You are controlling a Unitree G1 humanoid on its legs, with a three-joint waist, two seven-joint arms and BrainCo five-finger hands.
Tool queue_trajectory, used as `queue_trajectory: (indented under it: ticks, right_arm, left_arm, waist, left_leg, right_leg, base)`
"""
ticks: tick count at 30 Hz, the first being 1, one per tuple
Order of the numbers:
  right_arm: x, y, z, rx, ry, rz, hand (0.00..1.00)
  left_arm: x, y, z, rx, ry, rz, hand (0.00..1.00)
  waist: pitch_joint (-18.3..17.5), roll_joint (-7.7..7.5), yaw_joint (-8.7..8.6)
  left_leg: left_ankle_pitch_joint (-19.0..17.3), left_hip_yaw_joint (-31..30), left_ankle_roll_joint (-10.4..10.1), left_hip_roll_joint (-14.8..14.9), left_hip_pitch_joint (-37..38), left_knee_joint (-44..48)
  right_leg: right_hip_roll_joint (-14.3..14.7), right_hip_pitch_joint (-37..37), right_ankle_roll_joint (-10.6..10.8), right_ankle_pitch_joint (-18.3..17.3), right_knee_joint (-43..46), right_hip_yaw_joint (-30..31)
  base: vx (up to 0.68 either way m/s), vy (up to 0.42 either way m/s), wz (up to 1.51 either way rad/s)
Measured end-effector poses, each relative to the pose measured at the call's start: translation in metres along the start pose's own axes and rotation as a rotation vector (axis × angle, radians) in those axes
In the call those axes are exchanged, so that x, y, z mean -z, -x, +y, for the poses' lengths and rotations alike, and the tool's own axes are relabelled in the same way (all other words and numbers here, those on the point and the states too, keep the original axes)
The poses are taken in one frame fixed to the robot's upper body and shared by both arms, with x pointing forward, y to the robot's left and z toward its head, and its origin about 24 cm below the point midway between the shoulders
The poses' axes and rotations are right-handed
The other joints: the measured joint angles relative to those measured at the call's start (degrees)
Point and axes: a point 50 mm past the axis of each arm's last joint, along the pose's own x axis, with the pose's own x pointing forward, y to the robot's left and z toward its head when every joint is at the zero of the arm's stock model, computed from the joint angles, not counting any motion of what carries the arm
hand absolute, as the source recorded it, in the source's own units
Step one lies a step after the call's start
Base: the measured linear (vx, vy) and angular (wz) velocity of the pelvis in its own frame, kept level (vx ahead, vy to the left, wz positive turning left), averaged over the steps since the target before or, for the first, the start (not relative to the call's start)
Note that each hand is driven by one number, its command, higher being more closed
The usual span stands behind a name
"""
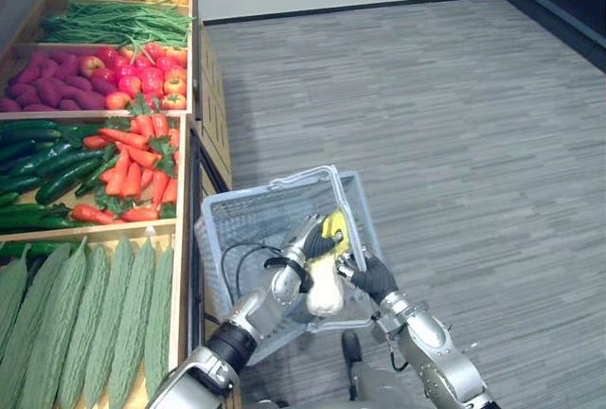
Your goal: Pick vegetable in the basket
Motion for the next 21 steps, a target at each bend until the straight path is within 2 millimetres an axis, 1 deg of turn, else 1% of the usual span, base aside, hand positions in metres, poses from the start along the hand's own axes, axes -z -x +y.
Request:
queue_trajectory:
  ticks: [4,7,10,12,14,16,21]
  right_arm:
    - [0.002,0.002,-0.001,0.012,0.056,0.014,1.00]
    - [0.002,0.003,-0.005,0.048,0.119,0.020,1.00]
    - [0.003,0.005,-0.009,0.106,0.178,0.023,1.00]
    - [0.003,0.009,-0.015,0.166,0.213,0.024,1.00]
    - [0.002,0.011,-0.019,0.207,0.234,0.023,1.00]
    - [0.000,0.015,-0.028,0.273,0.265,0.020,1.00]
    - [0.002,0.030,-0.045,0.431,0.326,0.037,1.00]
  left_arm:
    - [0.001,-0.004,0.000,0.009,-0.035,0.014,0.00]
    - [-0.001,-0.005,-0.005,0.020,-0.025,0.020,0.00]
    - [-0.004,-0.006,-0.007,0.020,-0.016,0.020,0.00]
    - [-0.004,-0.005,-0.008,0.021,-0.010,0.022,0.00]
    - [-0.003,-0.003,-0.010,0.026,-0.001,0.029,0.00]
    - [-0.001,0.004,-0.016,0.032,0.027,0.044,0.00]
    - [-0.006,0.015,-0.018,0.001,0.128,0.045,0.00]
  waist:
    - [-0.17,-0.47,-0.21]
    - [-0.18,-0.49,-0.25]
    - [-0.18,-0.49,-0.21]
    - [-0.18,-0.49,-0.10]
    - [-0.19,-0.49,-0.03]
    - [-0.19,-0.49,-0.04]
    - [-0.19,-0.49,0.03]
  left_leg:
    - [0.01,-0.12,0.01,-0.03,-0.24,-0.05]
    - [0.02,-0.32,0.01,-0.01,-0.47,-0.05]
    - [0.16,-1.05,0.17,-0.01,-0.80,-0.03]
    - [0.28,-1.34,0.19,-0.07,-0.92,-0.04]
    - [0.29,-1.40,0.20,-0.09,-0.92,-0.03]
    - [0.32,-1.45,0.25,-0.18,-0.92,-0.05]
    - [0.61,-1.86,0.35,-0.33,-0.94,-0.30]
  right_leg:
    - [-0.07,-0.16,0.00,0.00,-0.01,-0.17]
    - [-0.08,-0.29,0.00,0.00,0.00,-0.36]
    - [-0.22,-0.30,0.01,-0.01,0.00,-1.02]
    - [-0.34,-0.29,0.02,-0.02,-0.01,-1.26]
    - [-0.38,-0.27,0.02,-0.02,-0.01,-1.30]
    - [-0.46,-0.25,0.03,-0.02,-0.01,-1.33]
    - [-0.68,-0.16,0.08,-0.06,0.03,-1.79]
  base:
    - [-0.02,-0.008,0.02]
    - [-0.01,-0.005,0.02]
    - [-0.03,-0.021,0.12]
    - [-0.04,-0.014,0.08]
    - [-0.02,-0.004,0.01]
    - [-0.03,-0.007,0.01]
    - [-0.02,-0.008,0.05]
